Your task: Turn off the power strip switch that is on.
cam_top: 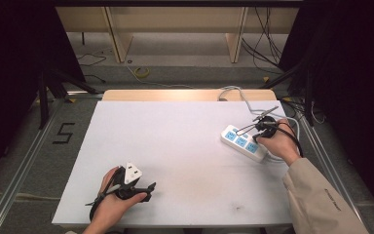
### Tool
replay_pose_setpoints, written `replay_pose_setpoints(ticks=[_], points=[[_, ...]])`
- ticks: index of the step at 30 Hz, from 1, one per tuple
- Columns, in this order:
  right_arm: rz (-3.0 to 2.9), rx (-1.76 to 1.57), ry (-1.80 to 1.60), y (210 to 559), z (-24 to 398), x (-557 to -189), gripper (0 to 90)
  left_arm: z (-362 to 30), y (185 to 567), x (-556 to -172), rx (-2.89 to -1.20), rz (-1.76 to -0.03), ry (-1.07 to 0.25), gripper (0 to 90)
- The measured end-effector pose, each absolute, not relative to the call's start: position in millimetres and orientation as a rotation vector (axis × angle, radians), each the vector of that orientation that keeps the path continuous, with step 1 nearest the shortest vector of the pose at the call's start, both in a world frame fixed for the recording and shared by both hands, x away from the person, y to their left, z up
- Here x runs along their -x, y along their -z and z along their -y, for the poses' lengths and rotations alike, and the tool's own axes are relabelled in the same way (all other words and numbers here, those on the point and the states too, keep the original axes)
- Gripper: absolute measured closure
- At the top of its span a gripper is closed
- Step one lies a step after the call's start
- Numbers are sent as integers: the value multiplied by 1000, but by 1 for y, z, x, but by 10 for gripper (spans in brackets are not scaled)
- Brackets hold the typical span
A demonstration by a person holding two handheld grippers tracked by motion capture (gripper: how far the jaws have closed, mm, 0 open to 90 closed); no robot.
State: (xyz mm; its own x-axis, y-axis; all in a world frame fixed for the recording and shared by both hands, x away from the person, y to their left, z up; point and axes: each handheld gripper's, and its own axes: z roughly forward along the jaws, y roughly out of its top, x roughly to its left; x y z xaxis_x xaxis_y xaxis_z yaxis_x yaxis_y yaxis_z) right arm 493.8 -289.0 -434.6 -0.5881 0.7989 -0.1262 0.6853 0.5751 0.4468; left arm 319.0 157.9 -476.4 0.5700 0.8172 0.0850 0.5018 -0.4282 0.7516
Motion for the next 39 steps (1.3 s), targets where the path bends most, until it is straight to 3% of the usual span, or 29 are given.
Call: replay_pose_setpoints(ticks=[39], points=[[-2507, -1241, -479, 434, 287, -497, 900, -157, 476, -319, -2119, -1043, -584, 185]])
